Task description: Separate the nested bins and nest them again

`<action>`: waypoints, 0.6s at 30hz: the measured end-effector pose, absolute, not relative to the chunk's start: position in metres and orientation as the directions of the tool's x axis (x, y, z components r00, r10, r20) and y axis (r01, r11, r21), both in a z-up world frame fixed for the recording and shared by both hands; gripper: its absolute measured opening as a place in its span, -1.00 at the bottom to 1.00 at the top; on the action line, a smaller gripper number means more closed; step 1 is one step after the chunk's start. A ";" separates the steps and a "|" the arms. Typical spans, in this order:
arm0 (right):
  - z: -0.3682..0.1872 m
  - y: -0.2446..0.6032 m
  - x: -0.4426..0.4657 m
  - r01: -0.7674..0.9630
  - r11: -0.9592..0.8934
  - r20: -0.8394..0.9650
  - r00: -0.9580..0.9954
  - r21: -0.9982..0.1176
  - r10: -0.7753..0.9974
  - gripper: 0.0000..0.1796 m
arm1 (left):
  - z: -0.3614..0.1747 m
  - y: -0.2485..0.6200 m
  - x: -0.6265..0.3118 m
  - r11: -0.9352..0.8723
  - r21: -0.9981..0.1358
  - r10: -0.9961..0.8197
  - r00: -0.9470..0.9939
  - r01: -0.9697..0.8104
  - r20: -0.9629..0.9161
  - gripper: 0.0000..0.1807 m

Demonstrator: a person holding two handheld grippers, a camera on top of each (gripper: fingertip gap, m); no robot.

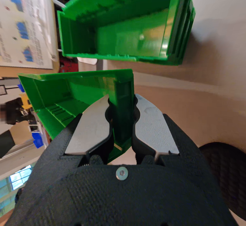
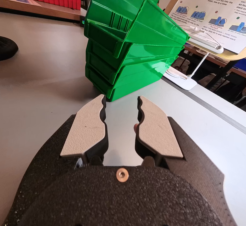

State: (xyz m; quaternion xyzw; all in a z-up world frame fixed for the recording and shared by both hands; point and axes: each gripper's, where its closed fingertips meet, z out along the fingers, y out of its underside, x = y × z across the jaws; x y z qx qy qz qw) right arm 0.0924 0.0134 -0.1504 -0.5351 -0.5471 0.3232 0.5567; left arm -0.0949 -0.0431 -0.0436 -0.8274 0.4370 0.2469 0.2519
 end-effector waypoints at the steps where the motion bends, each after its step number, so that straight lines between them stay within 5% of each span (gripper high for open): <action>1: -0.151 0.014 0.092 0.228 0.218 0.264 0.193 -0.949 0.945 -0.50 | -0.058 -0.045 -0.102 -0.501 -0.202 -0.601 0.506 -0.842 -0.619 -0.67; 9: -0.154 0.019 0.092 0.237 0.203 0.255 0.211 -0.950 0.944 -0.50 | -0.165 -0.053 -0.124 -0.500 -0.213 -0.639 0.523 -0.840 -0.563 -0.67; 18: -0.156 0.019 0.091 0.245 0.203 0.257 0.213 -0.948 0.943 -0.50 | -0.205 -0.047 -0.128 -0.419 -0.177 -0.635 0.427 -0.890 -0.644 -0.67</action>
